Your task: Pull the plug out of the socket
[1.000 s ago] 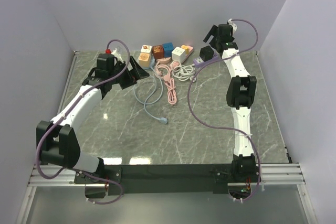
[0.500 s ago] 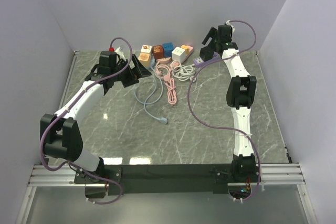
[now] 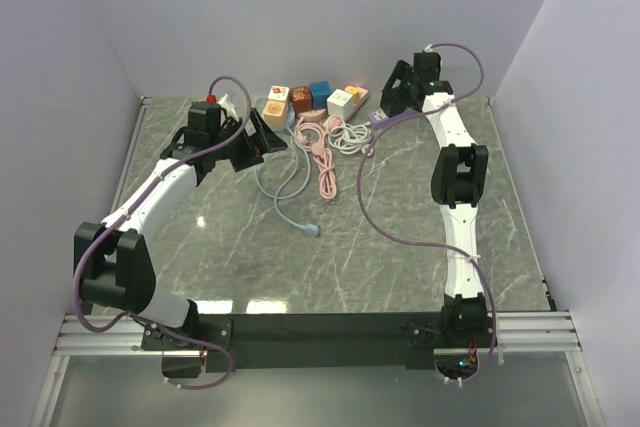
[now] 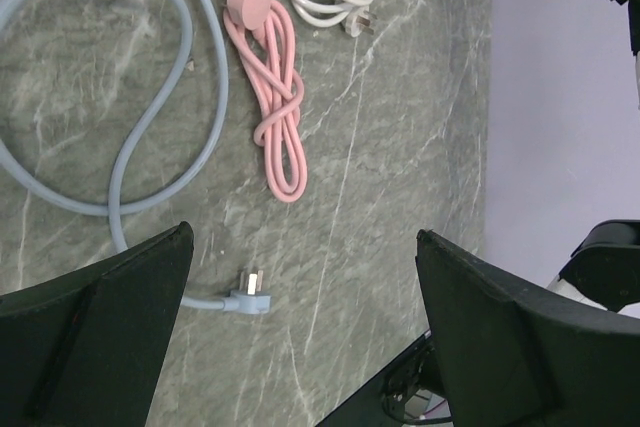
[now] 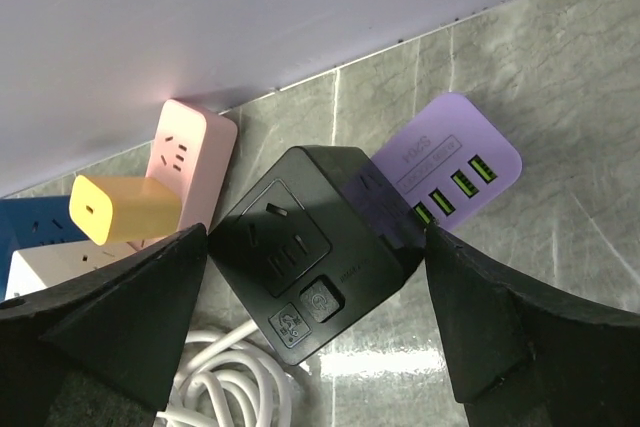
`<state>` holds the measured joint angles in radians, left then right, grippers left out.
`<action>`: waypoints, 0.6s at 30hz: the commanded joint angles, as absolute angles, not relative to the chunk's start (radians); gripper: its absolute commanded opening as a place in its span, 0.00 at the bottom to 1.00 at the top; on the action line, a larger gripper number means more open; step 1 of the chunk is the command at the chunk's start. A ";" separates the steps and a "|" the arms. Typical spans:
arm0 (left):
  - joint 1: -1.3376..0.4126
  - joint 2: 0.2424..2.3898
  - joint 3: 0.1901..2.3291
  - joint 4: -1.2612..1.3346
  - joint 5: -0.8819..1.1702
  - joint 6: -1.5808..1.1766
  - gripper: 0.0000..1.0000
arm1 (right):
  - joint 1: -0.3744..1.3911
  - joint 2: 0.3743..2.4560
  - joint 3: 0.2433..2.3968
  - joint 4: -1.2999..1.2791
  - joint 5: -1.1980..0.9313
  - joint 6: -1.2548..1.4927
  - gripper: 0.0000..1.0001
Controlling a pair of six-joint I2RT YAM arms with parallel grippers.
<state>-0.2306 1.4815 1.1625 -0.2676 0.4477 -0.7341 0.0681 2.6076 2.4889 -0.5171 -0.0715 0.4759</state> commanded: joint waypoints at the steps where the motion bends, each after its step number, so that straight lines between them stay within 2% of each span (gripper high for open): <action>1: -0.235 1.417 1.147 -0.244 0.448 -0.729 0.99 | 0.077 2.605 2.520 -0.557 -0.109 0.453 0.94; 5: -0.235 1.390 1.128 -0.239 0.443 -0.730 0.99 | 0.077 2.559 2.452 -0.542 -0.135 0.440 0.88; 9: -0.235 1.376 1.115 -0.242 0.440 -0.733 0.99 | 0.075 2.534 2.436 -0.540 -0.175 0.437 0.76; 18: -0.235 1.341 1.083 -0.210 0.431 -0.755 0.99 | 0.075 2.355 2.238 -0.623 -0.167 0.446 0.63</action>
